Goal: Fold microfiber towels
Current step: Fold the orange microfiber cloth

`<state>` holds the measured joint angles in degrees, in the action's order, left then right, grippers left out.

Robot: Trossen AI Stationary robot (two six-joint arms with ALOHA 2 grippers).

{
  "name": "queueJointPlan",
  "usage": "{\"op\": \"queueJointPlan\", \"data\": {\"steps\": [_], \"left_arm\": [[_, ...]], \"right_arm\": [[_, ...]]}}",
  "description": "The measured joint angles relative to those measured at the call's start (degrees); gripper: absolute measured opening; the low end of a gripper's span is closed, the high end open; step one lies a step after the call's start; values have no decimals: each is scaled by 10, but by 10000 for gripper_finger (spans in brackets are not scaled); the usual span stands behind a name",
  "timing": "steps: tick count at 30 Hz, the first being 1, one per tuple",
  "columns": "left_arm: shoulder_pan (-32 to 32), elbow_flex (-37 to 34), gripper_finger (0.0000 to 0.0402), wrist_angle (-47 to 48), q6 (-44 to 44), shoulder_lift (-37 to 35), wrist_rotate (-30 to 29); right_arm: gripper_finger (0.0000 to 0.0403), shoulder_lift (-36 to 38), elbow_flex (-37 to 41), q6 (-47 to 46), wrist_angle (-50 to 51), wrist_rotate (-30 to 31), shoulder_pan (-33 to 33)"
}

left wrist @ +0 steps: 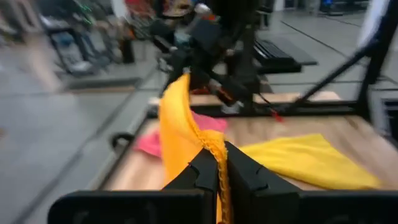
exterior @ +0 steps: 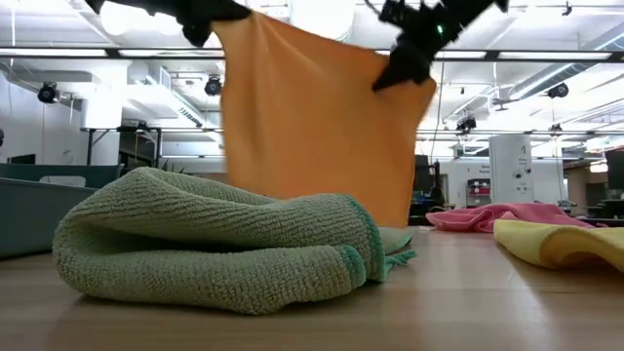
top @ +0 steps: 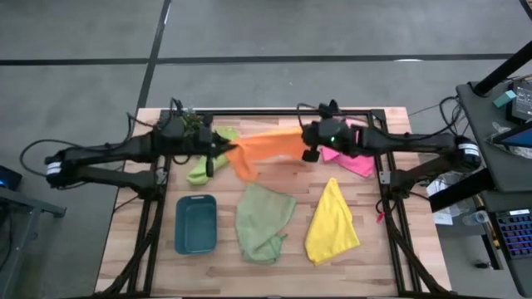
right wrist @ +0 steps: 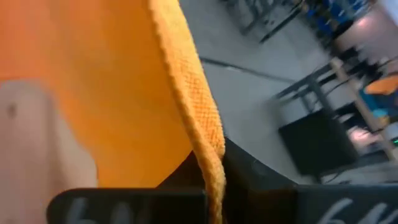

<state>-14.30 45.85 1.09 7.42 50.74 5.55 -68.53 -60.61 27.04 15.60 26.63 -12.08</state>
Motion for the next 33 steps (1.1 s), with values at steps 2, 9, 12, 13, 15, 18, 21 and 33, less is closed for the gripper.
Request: {"op": "queueJointPlan", "data": {"steps": [2, 9, 12, 13, 15, 18, 21, 33], "left_arm": [[-27, 12, 0, 4, 34, 1, 0], [-121, 58, 0, 132, 183, 42, 0], [-143, 62, 0, 176, 200, 54, 0], [-146, 61, 0, 184, 200, 56, 0], [-145, 55, 0, 191, 200, 58, 0], [-131, 37, 0, 195, 192, 58, 23], [-109, 19, 0, 199, 165, 58, 58], [46, -57, 0, 161, 48, 90, 85]], "right_arm": [[8, -4, -37, 32, 19, 0, -15], [8, -31, -138, 55, 106, 4, -78], [8, -33, -148, 17, 155, -2, -83], [8, -33, -145, 1, 169, -4, -83], [8, -33, -138, -35, 199, -24, -78], [8, -35, -125, -100, 234, -80, -59], [8, -35, -97, -151, 241, -117, -26], [8, -35, 44, -303, 191, -209, 119]]}}
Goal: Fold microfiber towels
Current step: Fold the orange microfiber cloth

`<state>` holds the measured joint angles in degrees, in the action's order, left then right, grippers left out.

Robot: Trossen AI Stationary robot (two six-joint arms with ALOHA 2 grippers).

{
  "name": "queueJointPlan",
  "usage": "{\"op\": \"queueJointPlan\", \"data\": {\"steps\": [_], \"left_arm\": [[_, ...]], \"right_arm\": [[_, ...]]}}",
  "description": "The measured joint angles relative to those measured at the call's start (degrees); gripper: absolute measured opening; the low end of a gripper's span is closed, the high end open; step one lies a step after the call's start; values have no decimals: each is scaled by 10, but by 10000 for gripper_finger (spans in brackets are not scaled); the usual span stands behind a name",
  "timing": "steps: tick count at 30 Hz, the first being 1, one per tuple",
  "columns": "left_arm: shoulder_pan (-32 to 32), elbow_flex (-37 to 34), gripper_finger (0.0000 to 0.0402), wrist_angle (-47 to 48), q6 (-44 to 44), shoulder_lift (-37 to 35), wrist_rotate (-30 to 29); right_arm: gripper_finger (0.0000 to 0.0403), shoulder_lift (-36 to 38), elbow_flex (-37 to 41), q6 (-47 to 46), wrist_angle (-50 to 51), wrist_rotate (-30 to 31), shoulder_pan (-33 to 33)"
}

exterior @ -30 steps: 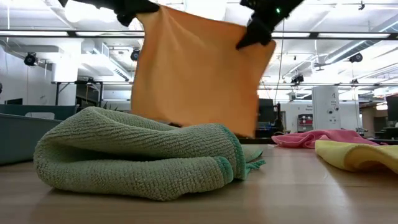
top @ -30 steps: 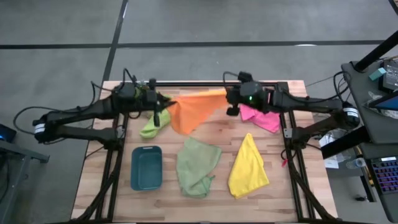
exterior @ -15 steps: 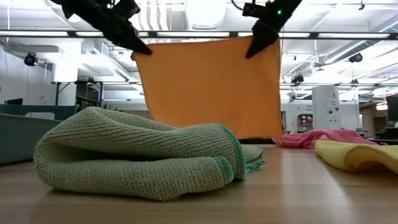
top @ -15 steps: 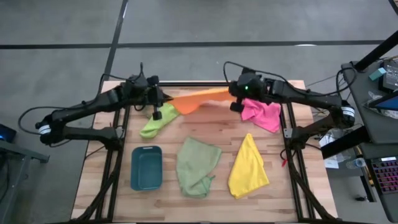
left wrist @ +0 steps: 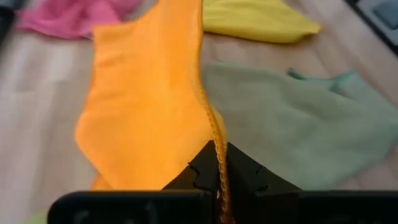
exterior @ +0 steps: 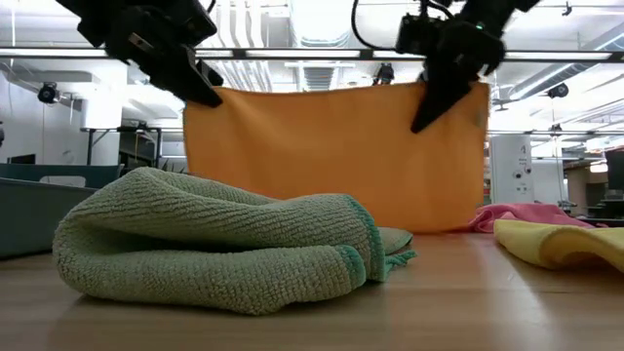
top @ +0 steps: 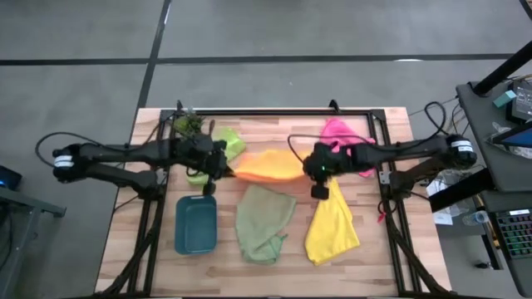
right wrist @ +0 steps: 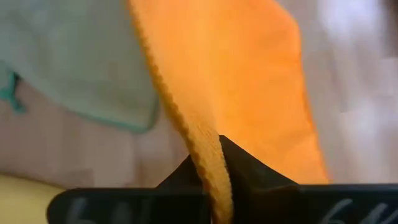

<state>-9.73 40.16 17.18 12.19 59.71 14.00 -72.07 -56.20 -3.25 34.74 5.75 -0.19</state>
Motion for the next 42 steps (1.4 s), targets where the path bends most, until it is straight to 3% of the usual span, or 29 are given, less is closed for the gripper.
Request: {"op": "queueJointPlan", "data": {"steps": [5, 12, 21, 25, 28, 35, 42], "left_arm": [[47, -4, 0, -33, -45, 52, -1], [84, -4, 9, -36, -78, 132, 3], [99, -4, 120, -51, -108, 170, 22], [94, 5, 155, -39, -72, 161, 22], [87, 21, 161, -19, -29, 149, 15], [28, 23, 162, -18, 31, 139, -91], [-67, 11, 162, -112, 35, 203, -116]], "right_arm": [[8, 0, 50, -58, -44, -17, 37], [27, 0, 89, -135, -85, -128, 53], [112, 0, 97, -146, -81, -150, 54], [134, 0, 97, -118, -80, -93, 49], [132, 0, 97, -91, -80, -72, 37], [92, 0, 101, -47, -81, -47, -7], [55, -1, 116, -26, -111, -41, -44]]}}
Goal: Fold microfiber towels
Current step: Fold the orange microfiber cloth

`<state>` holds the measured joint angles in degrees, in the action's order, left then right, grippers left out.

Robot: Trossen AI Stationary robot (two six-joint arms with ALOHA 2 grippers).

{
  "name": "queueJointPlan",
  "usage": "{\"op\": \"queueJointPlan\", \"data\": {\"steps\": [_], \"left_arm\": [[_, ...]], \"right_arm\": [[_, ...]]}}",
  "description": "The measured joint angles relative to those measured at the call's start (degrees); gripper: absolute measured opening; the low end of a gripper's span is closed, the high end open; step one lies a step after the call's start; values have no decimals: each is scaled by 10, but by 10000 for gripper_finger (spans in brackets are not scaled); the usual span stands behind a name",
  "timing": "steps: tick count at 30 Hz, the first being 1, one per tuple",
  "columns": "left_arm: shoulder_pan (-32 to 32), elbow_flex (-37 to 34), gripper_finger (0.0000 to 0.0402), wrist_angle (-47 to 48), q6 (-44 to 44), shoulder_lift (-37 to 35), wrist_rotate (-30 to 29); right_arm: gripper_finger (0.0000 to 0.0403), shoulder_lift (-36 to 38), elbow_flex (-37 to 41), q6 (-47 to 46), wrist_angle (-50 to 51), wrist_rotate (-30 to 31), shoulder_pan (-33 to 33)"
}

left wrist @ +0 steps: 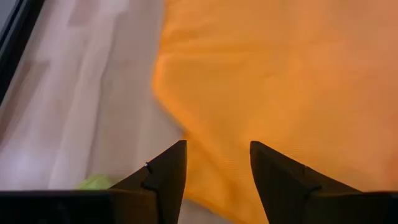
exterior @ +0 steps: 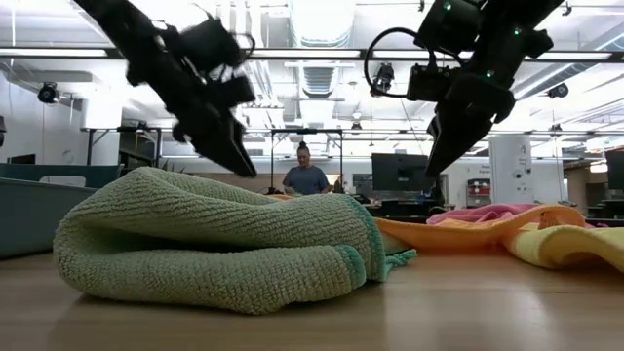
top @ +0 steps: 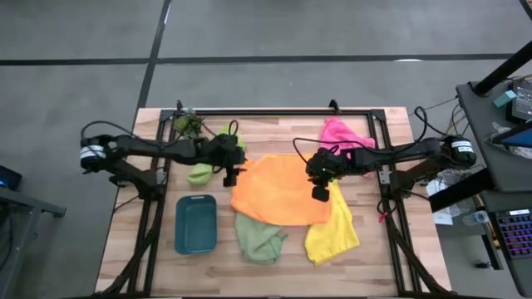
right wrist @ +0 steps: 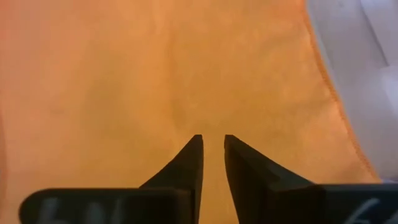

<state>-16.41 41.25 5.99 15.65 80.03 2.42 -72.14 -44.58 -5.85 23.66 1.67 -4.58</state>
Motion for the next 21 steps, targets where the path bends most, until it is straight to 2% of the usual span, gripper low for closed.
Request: {"op": "queueJointPlan", "data": {"steps": [9, 15, 18, 21], "left_arm": [[-56, 13, 162, -22, 14, 128, 0], [-57, 20, 160, -32, 13, 153, -6], [-57, 19, 136, -31, 13, 151, -9], [-56, 17, 81, -30, 17, 150, -60]], "right_arm": [[45, 0, 1, 6, -5, 0, -4], [44, 0, 1, 6, -17, 0, -4], [44, 0, 1, 10, -28, 0, -4], [44, -1, 1, 16, -35, 0, -4]]}}
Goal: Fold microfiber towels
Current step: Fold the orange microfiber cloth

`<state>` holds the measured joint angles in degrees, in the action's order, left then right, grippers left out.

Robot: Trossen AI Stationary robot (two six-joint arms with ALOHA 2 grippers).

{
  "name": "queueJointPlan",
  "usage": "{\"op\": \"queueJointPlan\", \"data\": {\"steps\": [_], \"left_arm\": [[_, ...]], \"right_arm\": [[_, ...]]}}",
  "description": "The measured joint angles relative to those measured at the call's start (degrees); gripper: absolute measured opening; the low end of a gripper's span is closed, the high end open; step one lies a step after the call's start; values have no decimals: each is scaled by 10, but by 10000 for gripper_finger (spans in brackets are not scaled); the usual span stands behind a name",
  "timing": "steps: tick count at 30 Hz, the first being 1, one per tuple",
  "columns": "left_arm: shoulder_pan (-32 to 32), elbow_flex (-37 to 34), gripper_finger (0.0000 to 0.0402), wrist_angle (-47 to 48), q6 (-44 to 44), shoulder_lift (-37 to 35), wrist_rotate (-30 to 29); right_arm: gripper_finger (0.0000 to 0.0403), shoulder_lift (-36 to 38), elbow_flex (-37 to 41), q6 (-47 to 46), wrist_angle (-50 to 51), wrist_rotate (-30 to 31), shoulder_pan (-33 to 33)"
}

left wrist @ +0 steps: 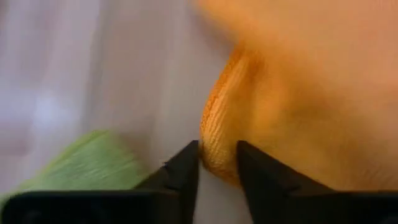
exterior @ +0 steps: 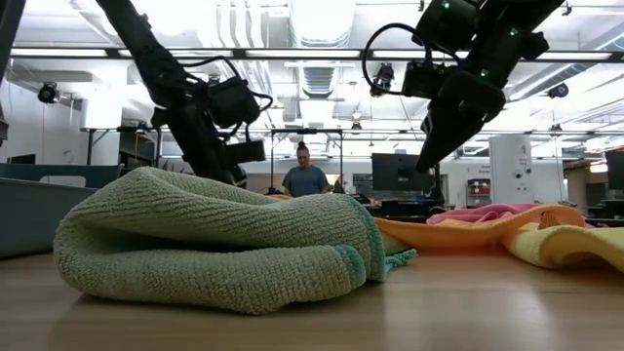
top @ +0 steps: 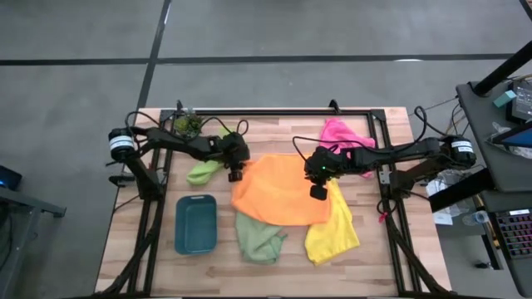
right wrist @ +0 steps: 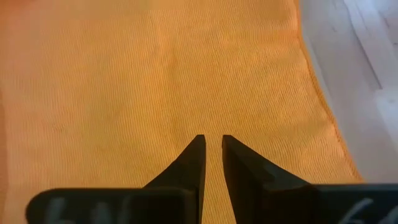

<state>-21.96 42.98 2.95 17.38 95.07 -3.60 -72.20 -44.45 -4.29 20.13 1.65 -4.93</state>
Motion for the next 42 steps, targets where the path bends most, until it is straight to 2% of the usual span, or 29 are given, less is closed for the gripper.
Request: {"op": "queueJointPlan", "data": {"steps": [3, 6, 8, 12, 16, 21, 24, 26, 28, 33, 42], "left_arm": [[-1, 0, 15, 6, -2, -1, -87], [-1, 2, 10, 7, 9, -12, -194], [-6, 9, 10, 0, 17, -21, -240], [-11, 14, 10, -2, 25, -30, -232], [-7, 15, 10, 3, 25, -43, -228], [-5, 15, 10, 36, 8, -63, -223], [-5, 15, 14, 71, -19, -80, -210], [-5, 15, 23, 93, -33, -90, -195], [-5, 15, 33, 104, -46, -97, -185], [-4, 15, 64, 113, -66, -101, -118], [-4, 12, 73, 89, -81, -99, -116]], "right_arm": [[44, 0, 0, 5, -1, 0, 0], [44, 0, 0, 5, -5, 0, 0], [44, 0, 0, 5, -11, 0, 0], [43, 0, 3, 9, -37, 0, 0], [43, -7, 24, 4, -104, 5, -5], [42, -40, 60, -8, -145, 20, -31], [42, -76, 71, -26, -153, 40, -60], [42, -102, 72, -28, -153, 76, -79], [40, -127, 67, -32, -145, 119, -95], [18, -180, 39, 9, -159, 120, -137], [9, -225, -14, 89, -153, 116, -201]]}}
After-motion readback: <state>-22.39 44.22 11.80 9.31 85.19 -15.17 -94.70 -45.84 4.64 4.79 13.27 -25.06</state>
